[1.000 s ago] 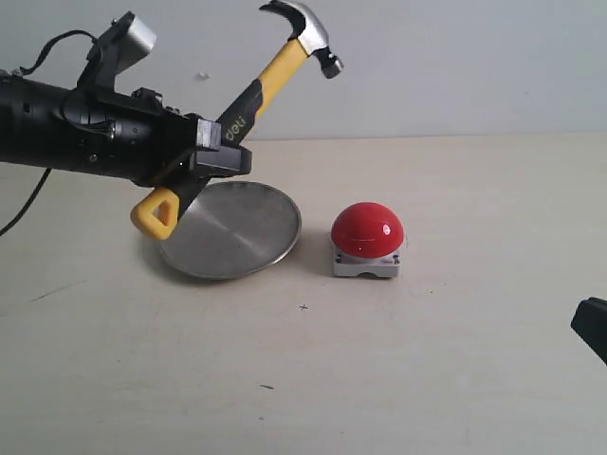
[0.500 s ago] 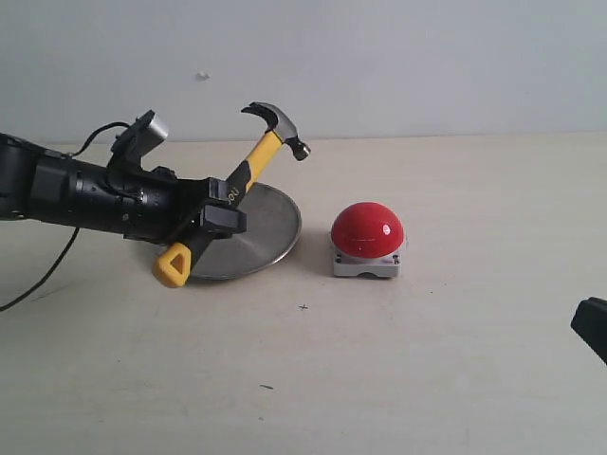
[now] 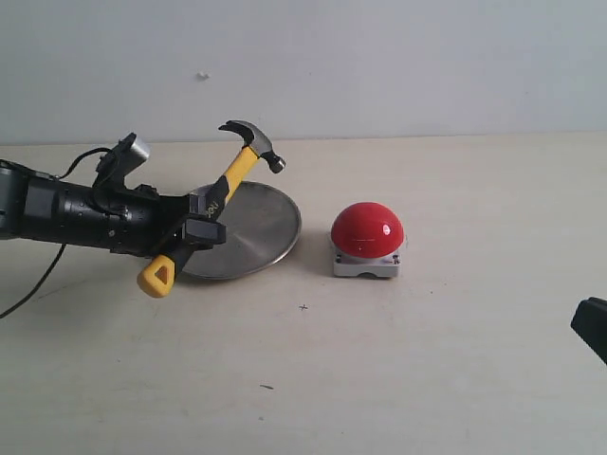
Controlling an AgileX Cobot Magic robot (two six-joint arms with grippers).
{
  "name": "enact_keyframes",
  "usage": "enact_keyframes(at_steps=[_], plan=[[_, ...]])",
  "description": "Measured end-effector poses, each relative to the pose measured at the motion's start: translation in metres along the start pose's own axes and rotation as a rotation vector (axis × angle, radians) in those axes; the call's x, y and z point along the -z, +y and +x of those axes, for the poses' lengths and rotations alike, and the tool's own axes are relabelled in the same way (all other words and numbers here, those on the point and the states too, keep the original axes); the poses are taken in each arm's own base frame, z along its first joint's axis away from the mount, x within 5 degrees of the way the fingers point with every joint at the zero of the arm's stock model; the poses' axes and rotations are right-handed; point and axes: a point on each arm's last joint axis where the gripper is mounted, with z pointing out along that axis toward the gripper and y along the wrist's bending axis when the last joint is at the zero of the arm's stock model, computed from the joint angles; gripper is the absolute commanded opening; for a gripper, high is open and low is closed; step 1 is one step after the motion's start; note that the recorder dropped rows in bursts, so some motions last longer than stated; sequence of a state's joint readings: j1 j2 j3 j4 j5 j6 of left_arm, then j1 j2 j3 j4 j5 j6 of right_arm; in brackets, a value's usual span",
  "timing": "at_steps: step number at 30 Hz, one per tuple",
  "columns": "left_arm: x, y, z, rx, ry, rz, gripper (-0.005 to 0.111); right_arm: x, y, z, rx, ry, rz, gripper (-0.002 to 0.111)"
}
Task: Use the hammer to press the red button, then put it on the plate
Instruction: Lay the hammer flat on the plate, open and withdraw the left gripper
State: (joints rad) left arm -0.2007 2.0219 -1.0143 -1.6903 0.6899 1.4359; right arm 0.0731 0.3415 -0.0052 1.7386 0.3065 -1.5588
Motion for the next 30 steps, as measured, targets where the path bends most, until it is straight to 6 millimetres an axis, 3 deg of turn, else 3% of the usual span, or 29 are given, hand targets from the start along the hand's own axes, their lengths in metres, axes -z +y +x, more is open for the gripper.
enact_keyframes(at_steps=[9,21,23,27,30], plan=[[-0.016,0.018,0.013,-0.009,0.042,-0.02,0.0,0.0,0.0,0.0,0.0,0.0,0.0,0.0],[-0.03,0.028,0.003,-0.029,0.026,-0.018,0.0,0.0,0.0,0.0,0.0,0.0,0.0,0.0],[-0.031,0.027,0.0,-0.024,0.02,-0.016,0.01,0.0,0.0,0.0,0.0,0.0,0.0,0.0],[-0.031,0.025,-0.005,-0.021,0.01,-0.01,0.048,0.0,0.0,0.0,-0.002,0.0,0.0,0.0],[-0.031,0.023,-0.009,-0.014,-0.008,0.004,0.052,0.0,0.0,0.0,-0.002,0.0,0.0,0.0]])
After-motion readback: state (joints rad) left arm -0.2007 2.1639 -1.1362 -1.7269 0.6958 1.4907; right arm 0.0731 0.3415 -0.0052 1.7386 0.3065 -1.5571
